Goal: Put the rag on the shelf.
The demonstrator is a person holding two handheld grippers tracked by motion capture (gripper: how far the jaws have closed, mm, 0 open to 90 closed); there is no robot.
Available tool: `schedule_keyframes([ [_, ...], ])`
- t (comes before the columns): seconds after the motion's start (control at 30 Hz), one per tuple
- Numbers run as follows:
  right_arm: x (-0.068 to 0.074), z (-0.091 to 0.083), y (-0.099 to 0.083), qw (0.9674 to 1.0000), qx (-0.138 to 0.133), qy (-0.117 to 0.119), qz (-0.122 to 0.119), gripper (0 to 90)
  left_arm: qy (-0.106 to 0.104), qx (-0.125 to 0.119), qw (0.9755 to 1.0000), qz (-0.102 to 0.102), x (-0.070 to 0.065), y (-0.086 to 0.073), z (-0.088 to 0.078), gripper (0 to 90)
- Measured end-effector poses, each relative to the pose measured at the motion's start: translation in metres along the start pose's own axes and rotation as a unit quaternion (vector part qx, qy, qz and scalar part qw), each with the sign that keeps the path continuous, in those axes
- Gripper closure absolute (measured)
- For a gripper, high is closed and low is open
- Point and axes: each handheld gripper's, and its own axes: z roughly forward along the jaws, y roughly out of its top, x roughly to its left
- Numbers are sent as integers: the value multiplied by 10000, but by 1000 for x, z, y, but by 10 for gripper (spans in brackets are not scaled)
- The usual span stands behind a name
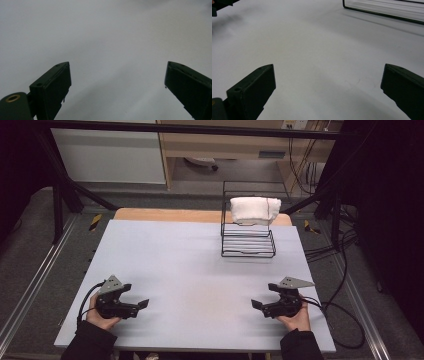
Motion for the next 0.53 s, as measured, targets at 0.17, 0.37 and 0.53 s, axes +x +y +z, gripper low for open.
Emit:
schedule_keyframes([
  [0.17, -3, -1, -5, 10000, 40, -9, 59, 3, -2, 5, 10000, -23, 1, -2, 0, 67],
  [0.37, -4, 1, -8, 9999, 135, -33, 27, 3, 1, 57, 10000, 23, 0, -3, 2, 67],
  [0.53, -4, 1, -8, 9999, 141, -31, 26, 3, -5, 53, 10000, 4, 1, -4, 2, 68],
])
